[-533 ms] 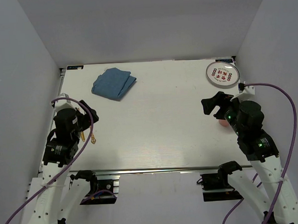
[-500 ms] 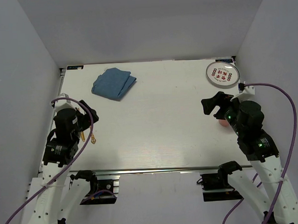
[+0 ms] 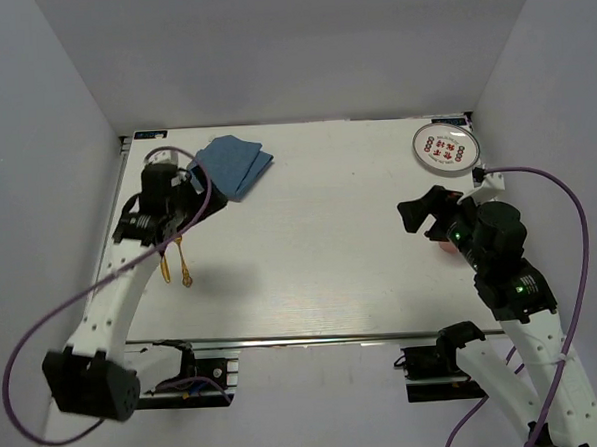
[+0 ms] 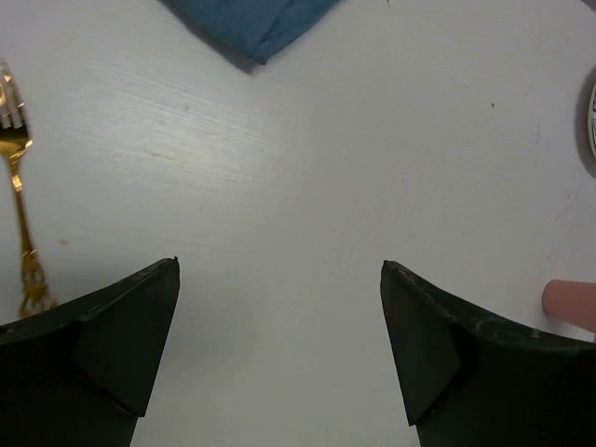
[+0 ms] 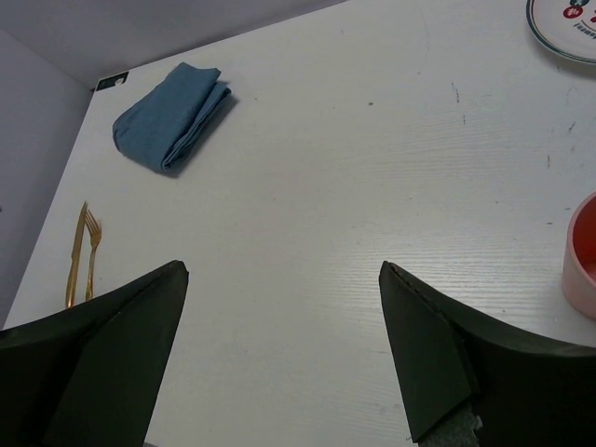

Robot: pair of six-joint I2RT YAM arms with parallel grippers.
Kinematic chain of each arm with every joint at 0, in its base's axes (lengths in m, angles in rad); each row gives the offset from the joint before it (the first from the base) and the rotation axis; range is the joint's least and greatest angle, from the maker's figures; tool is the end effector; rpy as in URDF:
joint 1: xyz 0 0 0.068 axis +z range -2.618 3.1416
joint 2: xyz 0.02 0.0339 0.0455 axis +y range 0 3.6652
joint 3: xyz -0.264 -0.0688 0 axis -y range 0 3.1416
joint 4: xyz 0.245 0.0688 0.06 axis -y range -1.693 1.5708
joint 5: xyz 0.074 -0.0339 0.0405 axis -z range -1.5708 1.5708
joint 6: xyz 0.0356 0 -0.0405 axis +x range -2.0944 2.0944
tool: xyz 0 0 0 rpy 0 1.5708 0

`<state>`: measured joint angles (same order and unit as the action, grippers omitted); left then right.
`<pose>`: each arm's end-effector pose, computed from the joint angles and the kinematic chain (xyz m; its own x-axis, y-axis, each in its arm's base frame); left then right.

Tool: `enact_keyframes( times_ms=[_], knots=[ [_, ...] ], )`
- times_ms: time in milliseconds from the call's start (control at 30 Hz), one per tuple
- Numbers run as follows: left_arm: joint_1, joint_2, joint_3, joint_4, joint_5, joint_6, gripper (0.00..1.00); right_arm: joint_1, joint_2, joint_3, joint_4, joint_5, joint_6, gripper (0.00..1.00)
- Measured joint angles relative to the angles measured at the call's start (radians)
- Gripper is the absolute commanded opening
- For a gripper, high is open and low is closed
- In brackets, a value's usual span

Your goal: Set the dinner table for one person

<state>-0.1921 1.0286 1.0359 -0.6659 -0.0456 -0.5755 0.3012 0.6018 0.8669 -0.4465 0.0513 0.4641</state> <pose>0.2113 -0.0395 0.3344 -0.5885 -0.4394 -0.6786 -0.1966 0.8920 -0.4070 0.1255 0.0371 0.3653 -0.2651 0.3857 -0.8837 -0.1447 0.8902 0.4320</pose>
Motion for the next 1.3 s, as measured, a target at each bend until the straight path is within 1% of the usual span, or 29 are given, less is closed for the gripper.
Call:
enact_keyframes(
  times_ms=[67, 133, 300, 367, 500, 533, 567, 667, 767, 833, 900, 1000, 1033, 1067, 1167, 1300],
  knots=[
    [0.000, 0.144, 0.071, 0.022, 0.055, -0.005, 0.98, 0.000, -0.002, -0.014, 0.006, -0.004, 0.008, 0.89],
    [-0.002, 0.270, 0.149, 0.013, 0.073, -0.016, 0.98, 0.000, -0.008, -0.041, 0.010, -0.016, 0.026, 0.89],
    [-0.005, 0.616, 0.473, -0.009, 0.006, -0.035, 0.98, -0.001, 0.007, -0.132, 0.059, -0.106, 0.065, 0.89],
    [-0.006, 0.802, 0.673, -0.035, -0.008, -0.018, 0.95, -0.001, 0.029, -0.157, 0.082, -0.162, 0.077, 0.89],
    [-0.010, 1.162, 1.081, -0.035, 0.011, 0.085, 0.96, -0.001, 0.068, -0.190, 0.139, -0.281, 0.079, 0.89],
    [-0.012, 1.227, 1.145, -0.015, 0.014, 0.114, 0.96, -0.001, 0.071, -0.204, 0.146, -0.299, 0.079, 0.89],
    [-0.015, 1.278, 1.175, 0.018, 0.020, 0.142, 0.96, -0.001, 0.069, -0.216, 0.156, -0.318, 0.079, 0.89],
    [-0.023, 1.338, 1.136, 0.069, 0.021, 0.210, 0.96, -0.001, 0.053, -0.258, 0.195, -0.375, 0.079, 0.89],
    [-0.038, 1.341, 1.036, 0.143, 0.005, 0.268, 0.97, 0.000, 0.039, -0.296, 0.212, -0.433, 0.074, 0.89],
    [-0.056, 1.345, 1.004, 0.181, -0.032, 0.297, 0.96, -0.001, 0.037, -0.306, 0.212, -0.463, 0.060, 0.89],
    [-0.080, 1.358, 1.003, 0.212, -0.077, 0.320, 0.96, -0.001, 0.029, -0.307, 0.210, -0.485, 0.043, 0.89],
    [-0.110, 1.372, 1.003, 0.258, -0.141, 0.351, 0.93, -0.001, -0.002, -0.307, 0.210, -0.500, 0.017, 0.89],
    [-0.120, 1.376, 1.003, 0.266, -0.161, 0.360, 0.92, -0.001, -0.012, -0.307, 0.210, -0.500, 0.010, 0.89],
    [-0.129, 1.380, 1.003, 0.277, -0.185, 0.369, 0.87, -0.001, -0.019, -0.307, 0.210, -0.500, 0.003, 0.89],
    [-0.148, 1.395, 1.003, 0.296, -0.254, 0.388, 0.84, -0.001, -0.031, -0.307, 0.210, -0.502, -0.006, 0.89],
    [-0.151, 1.402, 0.979, 0.326, -0.323, 0.396, 0.84, -0.001, -0.031, -0.307, 0.210, -0.504, -0.013, 0.89]
  ],
)
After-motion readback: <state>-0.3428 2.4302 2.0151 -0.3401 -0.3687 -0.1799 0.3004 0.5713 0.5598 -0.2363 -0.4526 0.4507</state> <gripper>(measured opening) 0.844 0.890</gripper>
